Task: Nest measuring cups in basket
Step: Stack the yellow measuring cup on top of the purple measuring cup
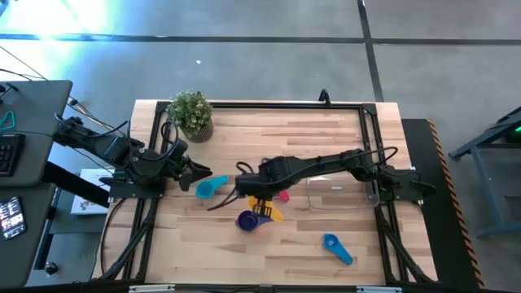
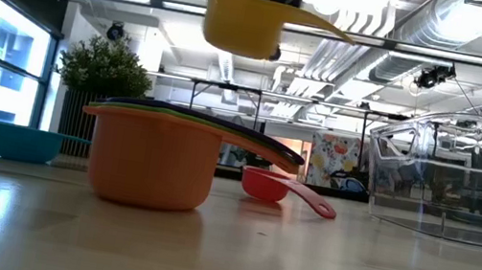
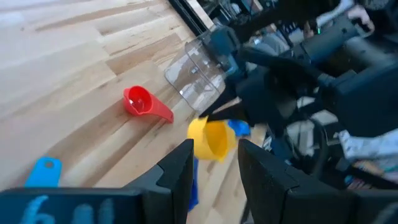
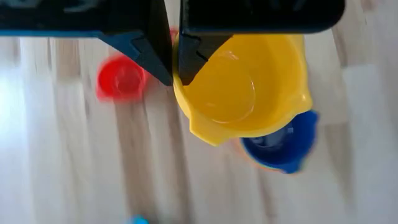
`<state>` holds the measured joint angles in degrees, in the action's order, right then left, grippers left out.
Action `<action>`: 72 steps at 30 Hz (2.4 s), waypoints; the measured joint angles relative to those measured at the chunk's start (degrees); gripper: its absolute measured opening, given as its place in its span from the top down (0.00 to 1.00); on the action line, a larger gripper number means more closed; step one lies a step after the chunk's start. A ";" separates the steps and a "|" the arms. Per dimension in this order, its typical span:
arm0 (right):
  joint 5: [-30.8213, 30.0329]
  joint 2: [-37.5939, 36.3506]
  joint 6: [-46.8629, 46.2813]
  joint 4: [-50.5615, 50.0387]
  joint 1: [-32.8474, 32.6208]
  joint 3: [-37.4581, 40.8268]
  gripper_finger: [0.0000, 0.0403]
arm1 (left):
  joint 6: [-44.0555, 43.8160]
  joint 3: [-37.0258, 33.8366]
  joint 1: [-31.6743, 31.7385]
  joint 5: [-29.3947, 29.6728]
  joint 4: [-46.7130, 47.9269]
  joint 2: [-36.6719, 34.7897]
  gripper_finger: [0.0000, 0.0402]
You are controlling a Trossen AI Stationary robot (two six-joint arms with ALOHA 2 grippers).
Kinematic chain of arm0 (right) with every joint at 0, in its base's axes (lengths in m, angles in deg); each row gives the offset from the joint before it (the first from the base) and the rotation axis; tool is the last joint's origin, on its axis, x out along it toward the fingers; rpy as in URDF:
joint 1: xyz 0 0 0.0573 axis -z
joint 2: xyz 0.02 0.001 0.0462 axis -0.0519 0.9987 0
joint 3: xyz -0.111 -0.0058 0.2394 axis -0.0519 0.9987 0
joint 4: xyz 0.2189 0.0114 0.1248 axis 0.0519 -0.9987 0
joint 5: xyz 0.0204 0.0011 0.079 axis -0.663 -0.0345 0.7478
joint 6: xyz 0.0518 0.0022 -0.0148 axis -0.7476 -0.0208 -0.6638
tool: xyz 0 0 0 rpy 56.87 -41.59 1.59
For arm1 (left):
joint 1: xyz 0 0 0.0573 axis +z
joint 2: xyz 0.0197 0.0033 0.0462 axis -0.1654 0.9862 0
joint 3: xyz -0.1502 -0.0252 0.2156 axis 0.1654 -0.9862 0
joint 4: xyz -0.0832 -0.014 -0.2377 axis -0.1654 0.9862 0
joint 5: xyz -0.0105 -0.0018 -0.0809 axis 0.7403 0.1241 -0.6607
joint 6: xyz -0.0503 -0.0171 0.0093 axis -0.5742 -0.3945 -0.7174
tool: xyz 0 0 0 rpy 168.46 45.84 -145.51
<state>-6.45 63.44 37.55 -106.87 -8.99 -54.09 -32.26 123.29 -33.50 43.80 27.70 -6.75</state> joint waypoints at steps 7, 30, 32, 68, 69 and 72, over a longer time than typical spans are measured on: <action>6.42 0.02 22.38 5.74 1.11 0.11 1.00 | -8.61 0.00 0.01 5.63 0.00 0.00 0.71; 14.25 3.34 56.62 17.50 -0.83 1.33 1.00 | -16.78 0.00 0.01 22.37 0.03 -0.02 0.71; 14.29 4.05 57.55 17.57 -1.29 1.33 1.00 | -16.73 0.00 0.01 22.36 0.07 0.00 0.71; 14.58 8.58 55.89 18.30 0.50 1.93 1.00 | -17.11 0.00 0.01 22.36 0.05 -0.01 0.71; 14.60 8.73 55.79 18.07 0.50 2.02 1.00 | -17.11 0.00 0.01 22.36 0.07 -0.01 0.71; 14.62 9.16 55.28 18.46 0.50 2.08 1.00 | -17.08 0.00 0.01 22.36 0.21 -0.01 0.71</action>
<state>8.17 72.60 92.83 -88.41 -8.49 -52.01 -49.34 123.29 -33.48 66.16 27.91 -6.76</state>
